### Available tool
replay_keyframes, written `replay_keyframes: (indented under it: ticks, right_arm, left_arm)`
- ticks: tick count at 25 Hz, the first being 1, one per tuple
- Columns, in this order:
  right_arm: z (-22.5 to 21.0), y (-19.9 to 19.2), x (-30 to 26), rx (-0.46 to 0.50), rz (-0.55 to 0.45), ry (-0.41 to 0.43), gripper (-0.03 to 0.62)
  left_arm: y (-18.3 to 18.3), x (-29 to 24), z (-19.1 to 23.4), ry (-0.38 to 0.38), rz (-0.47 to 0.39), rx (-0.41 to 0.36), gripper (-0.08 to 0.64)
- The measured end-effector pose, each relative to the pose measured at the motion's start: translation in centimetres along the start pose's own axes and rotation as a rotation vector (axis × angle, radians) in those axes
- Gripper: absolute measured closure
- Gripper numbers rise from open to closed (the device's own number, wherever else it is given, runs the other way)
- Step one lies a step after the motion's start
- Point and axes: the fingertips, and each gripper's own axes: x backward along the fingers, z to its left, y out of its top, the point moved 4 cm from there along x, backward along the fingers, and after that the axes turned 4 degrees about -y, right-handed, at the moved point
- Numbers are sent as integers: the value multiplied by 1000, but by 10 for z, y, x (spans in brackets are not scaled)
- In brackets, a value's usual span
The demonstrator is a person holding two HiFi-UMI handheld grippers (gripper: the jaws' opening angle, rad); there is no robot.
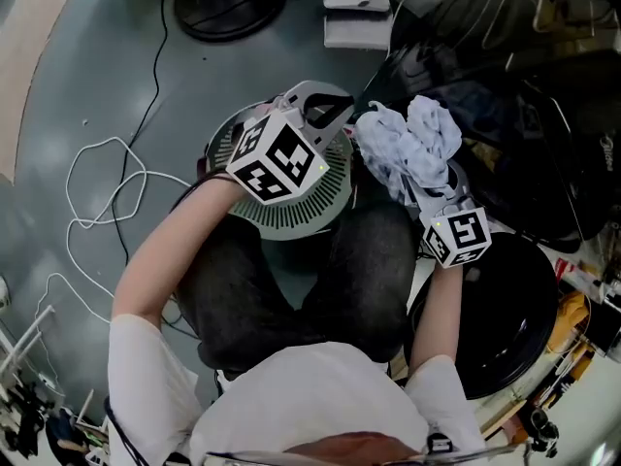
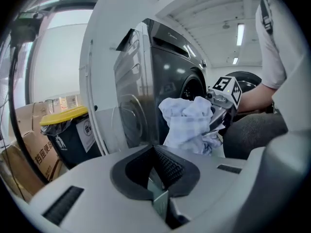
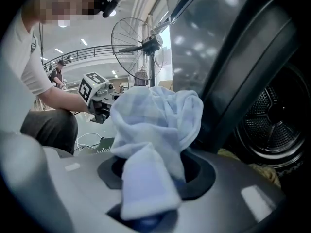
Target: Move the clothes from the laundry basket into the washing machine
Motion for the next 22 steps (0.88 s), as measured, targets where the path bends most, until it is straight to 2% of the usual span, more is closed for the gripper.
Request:
replay_keyframes:
  ticks: [2, 4, 6, 10, 13, 16, 22]
  right_arm:
    - [-7, -3, 15, -15, -14, -41, 387]
    - [-10, -5, 23, -21, -21, -83, 387]
    - [-12, -8, 22, -17, -26, -122, 387]
    - [-17, -18, 30, -32, -35, -192, 387]
    - [-24, -23, 49, -56, -45, -236, 387]
    - [-33, -26, 69, -73, -66, -285, 387]
    - [-57, -34, 100, -131, -114, -420, 386]
  left_arm:
    - [17, -8, -14, -28, -11, -30, 554]
    - [25, -15, -21, -60, -37, -23, 554]
    - [28, -22, -24, -81, -54, -24, 555]
    - [28, -39, -34, -112, -49, -72, 554]
    - [40, -48, -47, -140, -79, -55, 555]
    - [53, -58, -60, -161, -93, -71, 555]
    - [64, -71, -79, -215, -117, -60, 554]
